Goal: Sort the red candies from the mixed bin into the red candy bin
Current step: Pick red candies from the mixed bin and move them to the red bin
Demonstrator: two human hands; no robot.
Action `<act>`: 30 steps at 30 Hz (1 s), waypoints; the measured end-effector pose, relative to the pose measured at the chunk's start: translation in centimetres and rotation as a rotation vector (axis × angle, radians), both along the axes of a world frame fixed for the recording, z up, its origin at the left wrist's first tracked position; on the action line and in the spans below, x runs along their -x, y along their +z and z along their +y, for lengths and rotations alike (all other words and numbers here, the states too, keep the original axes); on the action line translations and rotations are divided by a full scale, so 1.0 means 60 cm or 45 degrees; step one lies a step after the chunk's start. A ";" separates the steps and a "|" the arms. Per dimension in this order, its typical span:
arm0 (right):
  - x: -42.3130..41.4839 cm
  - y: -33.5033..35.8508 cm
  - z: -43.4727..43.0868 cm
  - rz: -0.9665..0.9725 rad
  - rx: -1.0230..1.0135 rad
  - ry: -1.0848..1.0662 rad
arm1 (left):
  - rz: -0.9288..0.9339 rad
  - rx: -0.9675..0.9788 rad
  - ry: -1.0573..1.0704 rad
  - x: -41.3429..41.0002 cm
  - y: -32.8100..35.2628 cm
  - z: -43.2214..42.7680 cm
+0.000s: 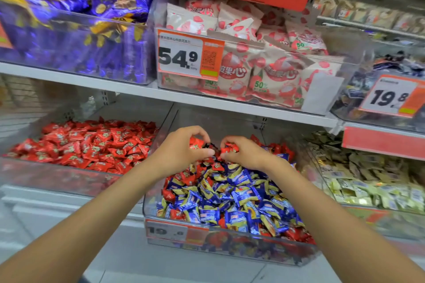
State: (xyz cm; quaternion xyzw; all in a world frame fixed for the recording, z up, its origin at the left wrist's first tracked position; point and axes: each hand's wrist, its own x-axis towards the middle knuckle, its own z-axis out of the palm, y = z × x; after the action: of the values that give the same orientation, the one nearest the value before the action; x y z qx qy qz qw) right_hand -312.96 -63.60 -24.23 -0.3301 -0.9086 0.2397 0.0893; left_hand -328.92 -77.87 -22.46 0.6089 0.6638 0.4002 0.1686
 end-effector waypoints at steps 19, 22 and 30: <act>-0.170 0.023 -0.068 0.707 0.426 -0.281 | 0.479 0.561 -0.022 -0.040 -0.073 0.123; -0.177 0.022 -0.070 0.678 0.427 -0.311 | 0.500 0.448 0.063 -0.041 -0.073 0.115; -0.198 0.034 -0.077 0.709 0.360 -0.440 | 0.044 0.065 -0.204 -0.092 -0.032 0.054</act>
State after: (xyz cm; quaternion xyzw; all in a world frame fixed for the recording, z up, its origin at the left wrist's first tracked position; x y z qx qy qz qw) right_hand -301.10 -68.23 -22.21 -0.4099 -0.7381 0.4253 0.3262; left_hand -323.40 -74.62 -24.36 0.6626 0.6257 0.3575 0.2041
